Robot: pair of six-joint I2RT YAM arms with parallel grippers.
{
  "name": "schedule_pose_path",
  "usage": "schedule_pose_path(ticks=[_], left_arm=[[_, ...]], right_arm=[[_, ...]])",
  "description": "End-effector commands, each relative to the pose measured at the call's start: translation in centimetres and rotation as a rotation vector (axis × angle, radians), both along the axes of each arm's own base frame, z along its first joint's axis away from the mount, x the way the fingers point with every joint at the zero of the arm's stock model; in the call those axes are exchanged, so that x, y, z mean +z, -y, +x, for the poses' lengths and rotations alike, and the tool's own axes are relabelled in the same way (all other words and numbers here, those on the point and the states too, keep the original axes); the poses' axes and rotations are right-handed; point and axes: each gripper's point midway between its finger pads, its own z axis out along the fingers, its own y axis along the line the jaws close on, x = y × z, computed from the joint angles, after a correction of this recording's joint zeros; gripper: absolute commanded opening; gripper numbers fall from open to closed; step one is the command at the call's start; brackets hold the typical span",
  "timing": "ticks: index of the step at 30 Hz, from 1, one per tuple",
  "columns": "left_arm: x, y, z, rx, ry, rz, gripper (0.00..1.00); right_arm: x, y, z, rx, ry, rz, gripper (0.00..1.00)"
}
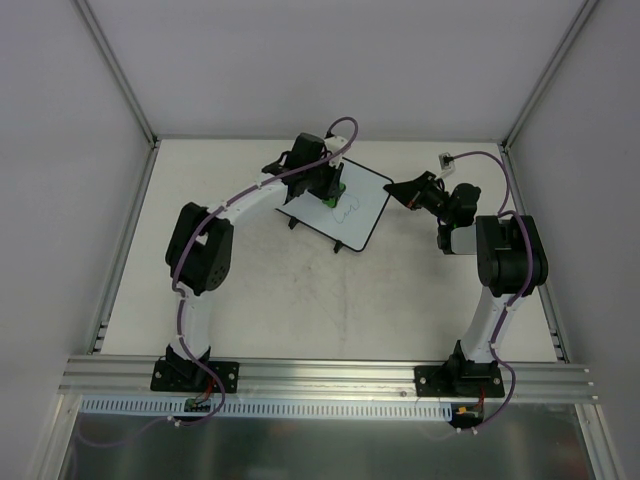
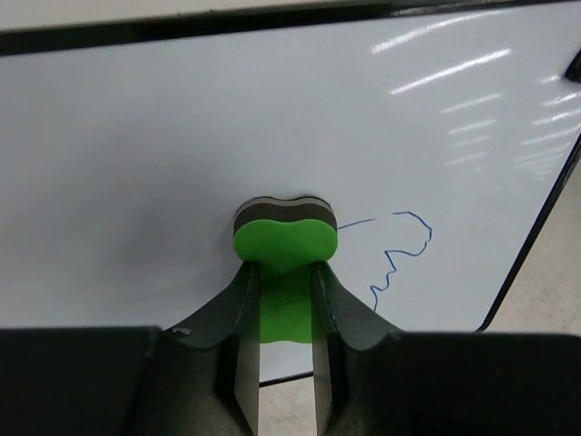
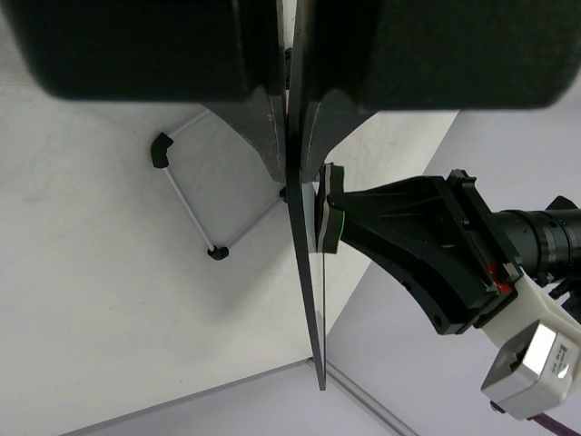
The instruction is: Erase the whiteboard
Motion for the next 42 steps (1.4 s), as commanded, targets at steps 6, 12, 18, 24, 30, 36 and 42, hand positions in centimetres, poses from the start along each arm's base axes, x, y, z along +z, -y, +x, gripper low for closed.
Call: schedule_pose_path(ticks=[6,12,18,24,30,36,42], left_arm=[[-4.3,-1.8,-3.0,0.038,-0.122,0.057,0.0],[-4.7,-5.8,-1.4,0.141,-0.163,-0.021,0.0],[-4.4,-7.9,0.0,0.185,-0.134,-0.009,0.0],[-3.7,-7.8,1.0,0.18,-0.129,-0.038,0.0],[-3.7,-6.3,0.5,0.157,-0.147,-0.065,0.0],[-2.8,-3.6,0.1,0.12,-0.132,-0.08,0.0],[-2.2,-0.6,-0.2,0.08,-0.12,-0.098,0.0]], right_arm=[[6.1,-1.9,-1.9,0.085,0.337,-0.021,0.0],[6.2,-1.9,-2.0,0.087,0.338,-0.022,0.0],[6.2,-1.9,-2.0,0.087,0.34,-0.022,0.0],[6.3,-1.8,-2.0,0.085,0.341,-0.022,0.0],[6.3,-1.9,-2.1,0.09,0.342,-0.022,0.0],[6.0,-1.9,-2.0,0.09,0.337,-0.023,0.0],[5.9,-2.0,-2.1,0.094,0.336,-0.025,0.0]])
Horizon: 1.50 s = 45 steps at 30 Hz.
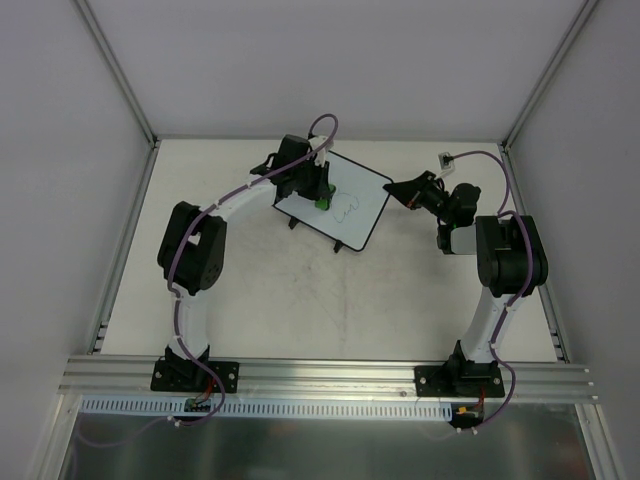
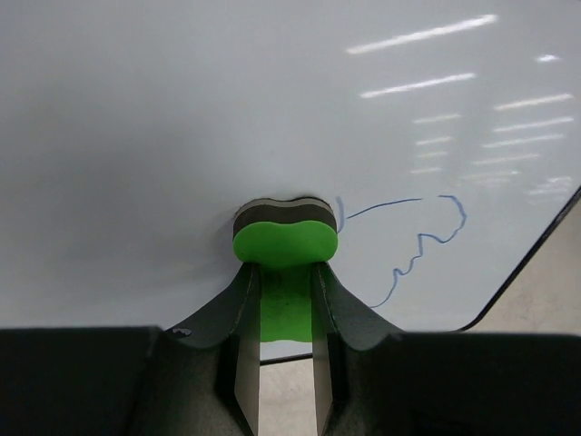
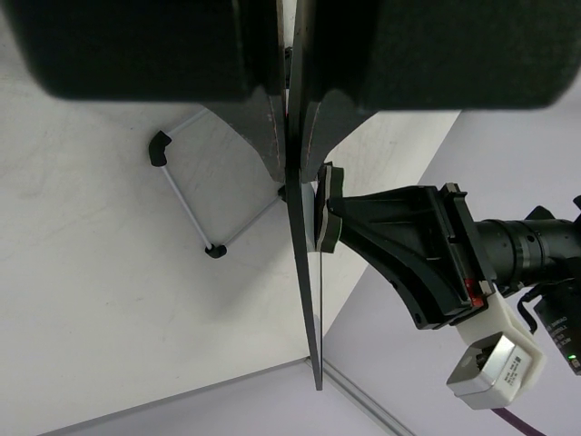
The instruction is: Erase the whiteboard
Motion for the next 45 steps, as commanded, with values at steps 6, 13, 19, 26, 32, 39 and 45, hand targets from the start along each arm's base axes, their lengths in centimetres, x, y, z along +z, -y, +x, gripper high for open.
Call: schedule_pose_path(ticks=[6,13,19,26,32,39,45], left_arm=[[-1.7,4.2,-0.7,-0.054,-0.023,-0.021,0.0],[-1.6,6.5,-1.7,-0.093,-0.024,-0.045,0.0],[-0.7,8.2,-2.6,-0.133,-0.012,-0.064,0.0],[-0.9,9.1,-3.9,-0.155,-0.032,-0.072,0.0],[-1.0,10.5,-5.1,-0.191,-0.043,-0.082,0.0],[-0.7,10.8,-5.8,-0.205,-0.067,-0.118,0.0],[-0.7,9.5,-5.0,-0.159,-0.028,-0.083,0.0]], right_arm=[[5.7,-1.9,-2.1,0.09,0.322,-0.024,0.01],[5.6,-1.9,-2.0,0.09,0.319,-0.024,0.0],[5.5,-1.9,-2.0,0.09,0.318,-0.024,0.0],[5.6,-1.8,-2.0,0.089,0.318,-0.022,0.0],[5.6,-1.9,-2.0,0.09,0.317,-0.022,0.0],[5.7,-1.8,-2.0,0.089,0.319,-0.021,0.0],[5.7,-1.9,-2.0,0.09,0.319,-0.022,0.0]])
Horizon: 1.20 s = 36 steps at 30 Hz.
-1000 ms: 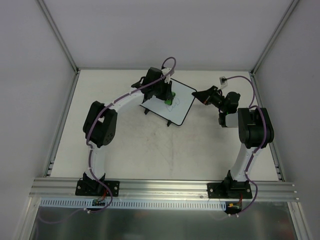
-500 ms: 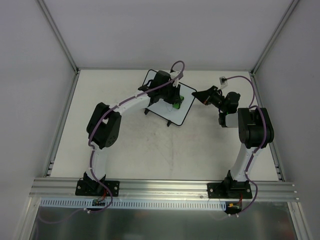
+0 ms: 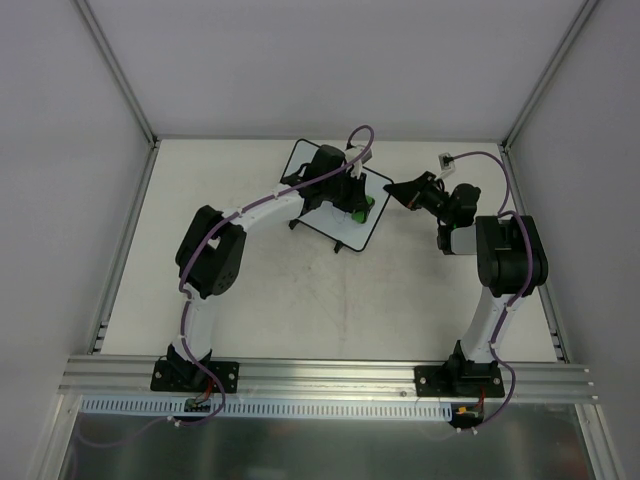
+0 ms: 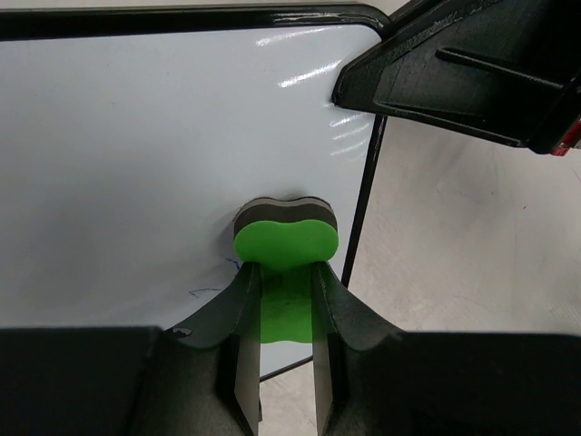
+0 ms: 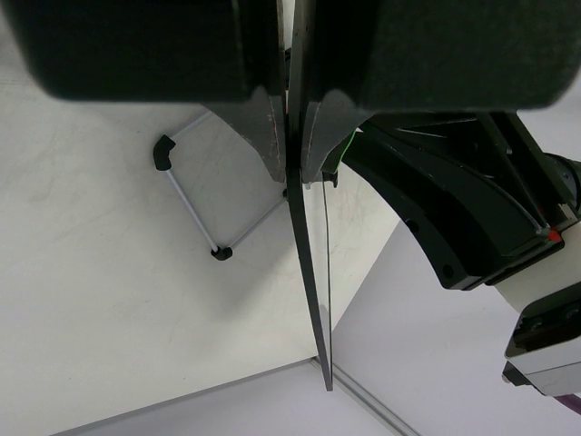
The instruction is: Erase the whiteboard
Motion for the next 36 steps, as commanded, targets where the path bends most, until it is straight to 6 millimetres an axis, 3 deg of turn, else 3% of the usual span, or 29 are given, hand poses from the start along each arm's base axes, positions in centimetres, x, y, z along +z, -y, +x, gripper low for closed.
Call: schedule_pose_path(ticks=[1,10,14,22,30,36], left_arm=[[-1.9,-1.0,0.2,0.032,-0.009,0.043,0.0],[-2.6,-7.8,3.4,0.152,0.003,0.093,0.0],[-3.8,-10.5,4.2,0.192,-0.012,0.121,0.0],[-5.0,-13.6,5.4,0.251,-0.015,0.161,0.0],[-5.8,-11.7,3.8,0.213,-0.058,0.114,0.0],[-4.9,-7.5,2.8,0.158,-0.028,0.082,0.0]], right_arm=[[6.0,-2.0,-2.1,0.099,0.32,-0.014,0.0],[6.0,-2.1,-2.2,0.102,0.32,-0.013,0.0],[6.0,-2.0,-2.2,0.101,0.32,-0.014,0.0],[6.1,-2.0,-2.2,0.103,0.321,-0.013,0.0],[6.1,-2.0,-2.1,0.101,0.321,-0.013,0.0],[6.0,-2.0,-2.2,0.103,0.319,-0.013,0.0]])
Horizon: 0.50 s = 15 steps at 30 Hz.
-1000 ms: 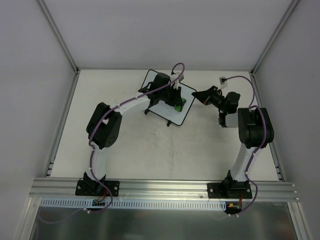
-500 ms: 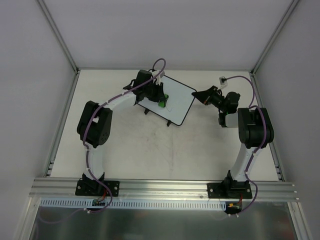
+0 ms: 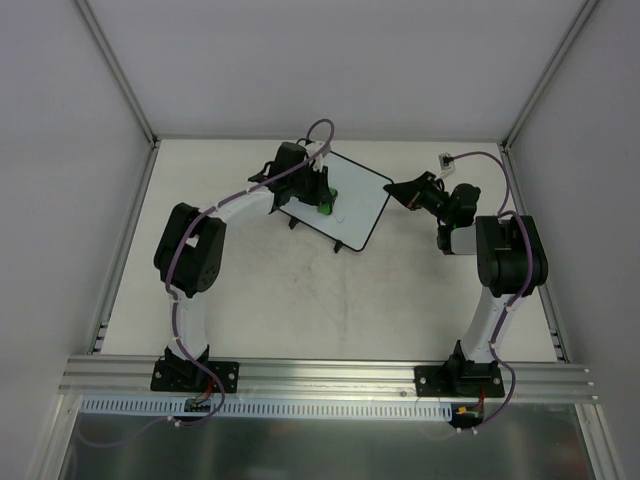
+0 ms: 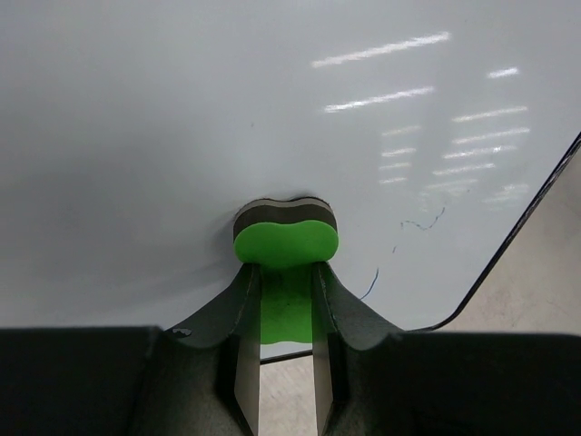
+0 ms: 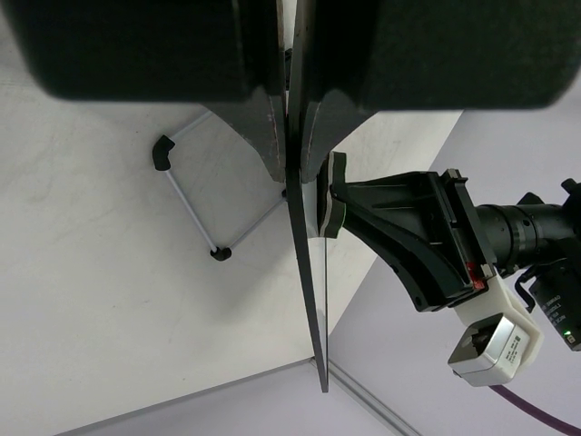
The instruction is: Erase the whiteboard
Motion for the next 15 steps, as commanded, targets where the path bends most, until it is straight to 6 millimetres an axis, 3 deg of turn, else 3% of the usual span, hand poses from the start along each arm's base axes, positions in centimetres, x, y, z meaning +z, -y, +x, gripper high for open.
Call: schedule_pose_path(ticks=[1,9,15], left_arm=[[-2.9,2.4,-1.3,-0.018,-0.033,0.038,0.0],[-2.6,7.1,-2.7,-0.08,-0.033,0.013,0.0],[-3.0,8.0,-3.9,-0.095,-0.052,0.005,0.0]], right_arm=[[6.1,-2.0,-2.2,0.105,0.327,-0.015,0.0],[6.0,-2.0,-2.2,0.103,0.323,-0.016,0.0],[6.0,-2.0,-2.2,0.103,0.325,-0.016,0.0]])
